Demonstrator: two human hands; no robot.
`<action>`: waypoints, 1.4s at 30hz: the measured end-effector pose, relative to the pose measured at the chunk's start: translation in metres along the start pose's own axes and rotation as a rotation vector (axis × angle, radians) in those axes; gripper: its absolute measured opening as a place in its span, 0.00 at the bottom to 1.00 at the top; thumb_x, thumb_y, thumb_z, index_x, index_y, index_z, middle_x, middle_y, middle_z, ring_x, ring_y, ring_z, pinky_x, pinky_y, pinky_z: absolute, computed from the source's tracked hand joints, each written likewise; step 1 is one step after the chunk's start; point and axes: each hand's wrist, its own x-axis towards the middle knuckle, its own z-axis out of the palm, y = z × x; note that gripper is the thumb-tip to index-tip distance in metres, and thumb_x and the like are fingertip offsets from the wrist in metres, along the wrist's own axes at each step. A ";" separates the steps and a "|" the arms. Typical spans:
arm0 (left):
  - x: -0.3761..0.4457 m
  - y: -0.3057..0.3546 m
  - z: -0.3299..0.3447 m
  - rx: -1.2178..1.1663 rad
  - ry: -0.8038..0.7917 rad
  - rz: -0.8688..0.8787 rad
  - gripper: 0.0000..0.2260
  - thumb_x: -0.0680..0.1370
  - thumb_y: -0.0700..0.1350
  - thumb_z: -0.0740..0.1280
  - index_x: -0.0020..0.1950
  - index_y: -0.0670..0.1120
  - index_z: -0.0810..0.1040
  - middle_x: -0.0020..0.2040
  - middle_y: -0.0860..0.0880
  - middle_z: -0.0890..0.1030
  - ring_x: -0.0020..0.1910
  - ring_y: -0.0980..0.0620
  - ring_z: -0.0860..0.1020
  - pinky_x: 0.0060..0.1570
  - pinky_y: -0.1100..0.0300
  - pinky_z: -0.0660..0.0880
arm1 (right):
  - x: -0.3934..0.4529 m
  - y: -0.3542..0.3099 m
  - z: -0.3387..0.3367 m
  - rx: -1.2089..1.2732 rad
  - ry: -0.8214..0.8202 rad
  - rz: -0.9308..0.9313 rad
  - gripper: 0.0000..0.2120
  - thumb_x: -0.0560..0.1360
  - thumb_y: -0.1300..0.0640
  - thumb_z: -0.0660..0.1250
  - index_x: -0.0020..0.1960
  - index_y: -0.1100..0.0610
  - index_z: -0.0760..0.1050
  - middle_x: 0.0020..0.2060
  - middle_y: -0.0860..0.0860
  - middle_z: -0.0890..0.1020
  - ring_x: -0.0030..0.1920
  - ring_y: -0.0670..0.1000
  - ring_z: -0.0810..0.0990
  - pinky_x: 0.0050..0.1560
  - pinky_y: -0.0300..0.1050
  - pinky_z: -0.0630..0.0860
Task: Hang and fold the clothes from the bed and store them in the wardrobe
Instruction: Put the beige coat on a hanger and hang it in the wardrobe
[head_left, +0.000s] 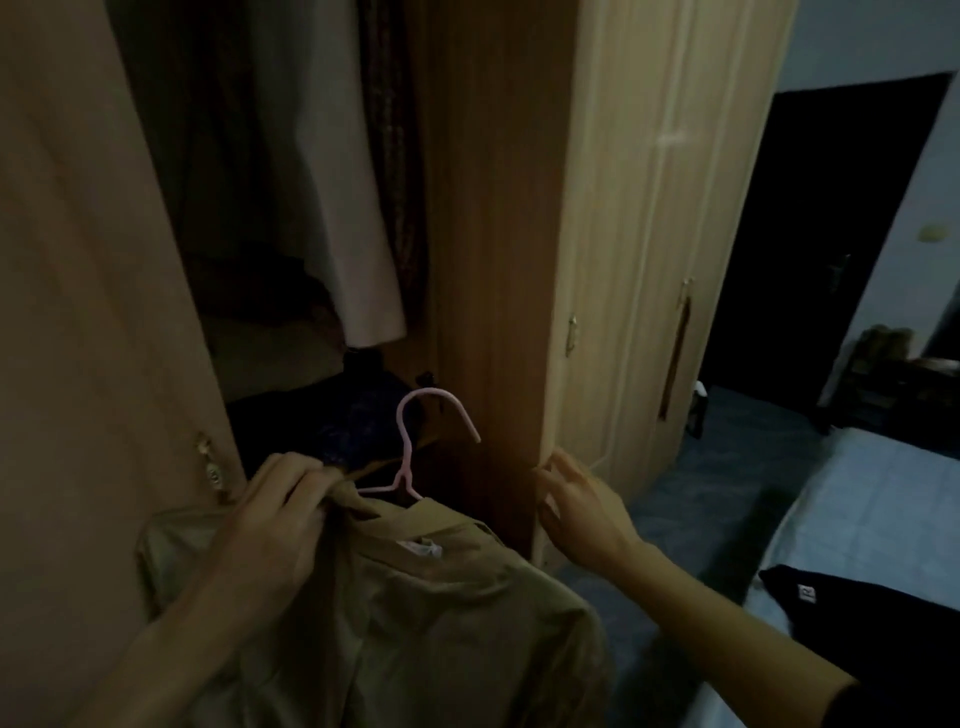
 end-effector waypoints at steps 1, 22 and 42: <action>0.007 0.004 0.006 -0.014 -0.005 0.002 0.10 0.79 0.38 0.56 0.55 0.41 0.75 0.51 0.45 0.73 0.46 0.47 0.73 0.50 0.59 0.69 | -0.002 0.010 -0.002 0.020 -0.005 0.020 0.18 0.79 0.53 0.63 0.68 0.47 0.69 0.66 0.48 0.70 0.59 0.48 0.75 0.52 0.43 0.79; 0.082 0.081 0.079 -0.037 -0.032 -0.042 0.13 0.77 0.40 0.57 0.52 0.38 0.79 0.50 0.46 0.74 0.46 0.49 0.74 0.45 0.52 0.77 | 0.005 0.119 -0.015 0.166 -0.035 0.095 0.39 0.77 0.44 0.65 0.78 0.44 0.43 0.79 0.48 0.52 0.69 0.50 0.71 0.63 0.43 0.69; 0.068 0.069 0.075 0.142 -0.040 -0.204 0.10 0.79 0.42 0.57 0.52 0.41 0.77 0.50 0.48 0.72 0.46 0.49 0.73 0.50 0.55 0.72 | 0.021 0.047 -0.045 0.554 0.016 -0.160 0.12 0.76 0.42 0.64 0.58 0.40 0.72 0.51 0.35 0.71 0.52 0.36 0.73 0.49 0.34 0.76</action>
